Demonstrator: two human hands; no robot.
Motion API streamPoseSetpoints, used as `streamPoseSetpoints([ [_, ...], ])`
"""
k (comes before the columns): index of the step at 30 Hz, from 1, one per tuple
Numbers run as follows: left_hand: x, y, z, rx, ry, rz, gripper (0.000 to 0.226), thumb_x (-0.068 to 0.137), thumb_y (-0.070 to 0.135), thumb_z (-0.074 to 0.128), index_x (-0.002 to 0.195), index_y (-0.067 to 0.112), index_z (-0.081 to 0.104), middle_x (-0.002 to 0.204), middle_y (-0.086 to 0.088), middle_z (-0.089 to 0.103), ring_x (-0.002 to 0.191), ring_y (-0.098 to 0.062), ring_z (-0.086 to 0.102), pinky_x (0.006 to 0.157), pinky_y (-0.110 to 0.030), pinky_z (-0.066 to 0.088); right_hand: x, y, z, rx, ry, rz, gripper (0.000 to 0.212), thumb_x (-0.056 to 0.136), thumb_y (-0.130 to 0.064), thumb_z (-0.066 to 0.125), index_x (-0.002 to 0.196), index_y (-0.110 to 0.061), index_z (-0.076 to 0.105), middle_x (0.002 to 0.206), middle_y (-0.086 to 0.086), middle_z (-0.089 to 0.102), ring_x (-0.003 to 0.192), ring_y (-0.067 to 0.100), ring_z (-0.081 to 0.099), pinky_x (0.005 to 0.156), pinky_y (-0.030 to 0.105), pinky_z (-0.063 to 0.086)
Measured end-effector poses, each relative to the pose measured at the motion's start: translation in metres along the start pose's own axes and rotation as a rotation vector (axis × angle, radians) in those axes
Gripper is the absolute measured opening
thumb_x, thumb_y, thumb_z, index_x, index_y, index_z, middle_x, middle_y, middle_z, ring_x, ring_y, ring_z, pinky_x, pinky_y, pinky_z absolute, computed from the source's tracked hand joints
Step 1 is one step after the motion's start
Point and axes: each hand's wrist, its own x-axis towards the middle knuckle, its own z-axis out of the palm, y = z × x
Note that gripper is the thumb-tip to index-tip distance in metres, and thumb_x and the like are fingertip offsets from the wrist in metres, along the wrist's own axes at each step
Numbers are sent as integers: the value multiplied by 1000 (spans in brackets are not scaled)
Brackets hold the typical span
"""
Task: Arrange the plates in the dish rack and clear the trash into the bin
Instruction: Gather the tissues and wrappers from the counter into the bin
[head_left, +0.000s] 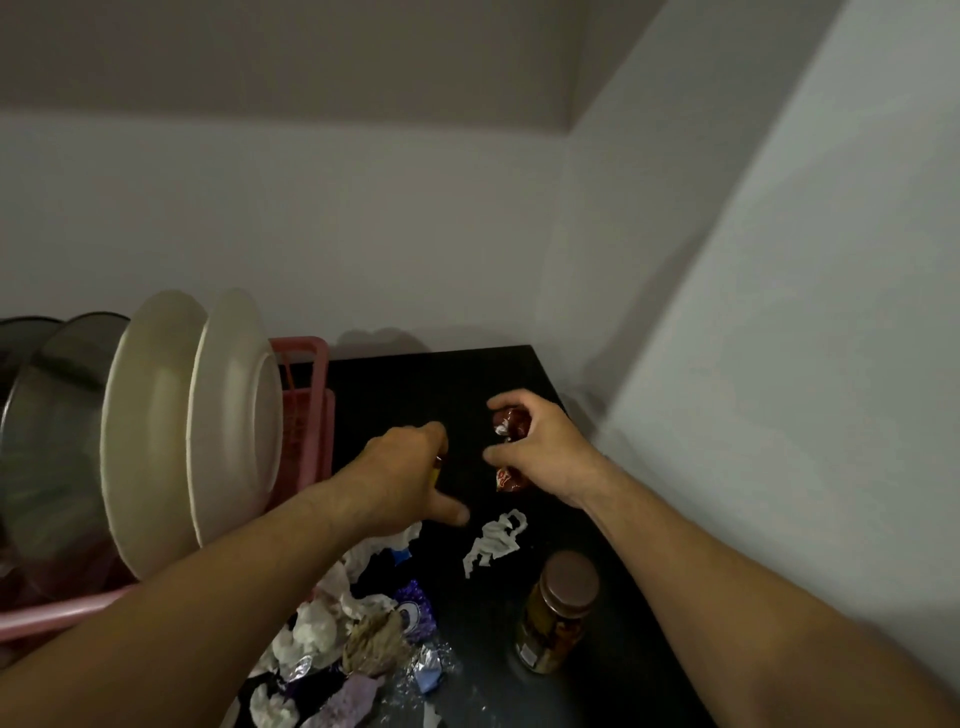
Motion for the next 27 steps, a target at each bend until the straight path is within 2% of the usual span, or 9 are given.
streamPoseSetpoints([
  [2, -3, 1, 0, 95, -48, -22, 75, 67, 38, 85, 128, 31, 41, 117, 6, 46, 100, -12, 51, 75, -25, 49, -2, -3, 0, -156, -35, 13, 69, 76, -9, 81, 129, -38, 47, 128, -8, 47, 110, 10, 50, 76, 22, 48],
  [3, -4, 2, -1, 134, -43, -30, 75, 69, 31, 84, 130, 31, 40, 122, 4, 45, 105, -15, 51, 79, -28, 51, -3, -3, 1, -241, -39, 5, 72, 75, -9, 82, 131, -36, 45, 130, -6, 47, 111, 11, 49, 79, 22, 47],
  [6, -6, 2, -1, 178, 3, -17, 53, 82, 16, 72, 126, 29, 44, 123, 1, 46, 103, -16, 51, 80, -29, 51, -5, -4, 1, -437, -74, -17, 77, 72, -13, 85, 133, -32, 41, 135, -4, 41, 116, 13, 45, 86, 25, 46],
  [10, -9, -1, -3, 186, 15, 31, 34, 90, 17, 61, 121, 25, 50, 121, 0, 48, 96, -14, 50, 78, -27, 48, -11, -9, 1, -604, -161, -43, 76, 75, -11, 83, 134, -31, 39, 139, -3, 35, 119, 15, 45, 83, 23, 46],
  [13, -12, -1, -5, 193, -32, 36, 35, 92, 17, 58, 125, 26, 49, 125, -1, 48, 104, -17, 53, 87, -33, 52, -16, -13, 0, -661, -153, -134, 53, 84, -4, 71, 121, -32, 47, 136, -3, 39, 114, 15, 49, 86, 29, 52],
  [16, -16, -2, -8, 194, -65, 62, 31, 94, 16, 55, 123, 28, 50, 126, -1, 47, 105, -17, 53, 87, -34, 53, -21, -13, -1, -738, -170, -186, 39, 90, -5, 63, 116, -32, 51, 130, -3, 47, 106, 12, 50, 76, 23, 46],
  [22, -20, 4, -10, 288, -35, 97, 20, 95, 17, 53, 111, 28, 52, 119, 0, 50, 98, -18, 55, 84, -36, 53, -25, -12, -2, -785, -200, -122, 55, 95, -7, 58, 137, -40, 46, 140, 3, 46, 121, 22, 52, 92, 34, 51],
  [24, -22, 5, -9, 305, 4, 120, 14, 95, 21, 52, 98, 34, 46, 110, 3, 51, 90, -14, 53, 76, -32, 51, -26, -13, -2, -780, -175, -121, 61, 95, -16, 61, 143, -43, 37, 142, 4, 45, 122, 23, 52, 92, 35, 49],
  [27, -23, 3, -7, 332, 73, 127, 13, 92, 37, 54, 93, 33, 41, 94, 9, 50, 75, -7, 51, 60, -25, 41, -28, -14, -4, -710, -121, -106, 79, 79, -48, 76, 141, -38, 29, 136, 3, 48, 115, 21, 55, 86, 32, 50],
])
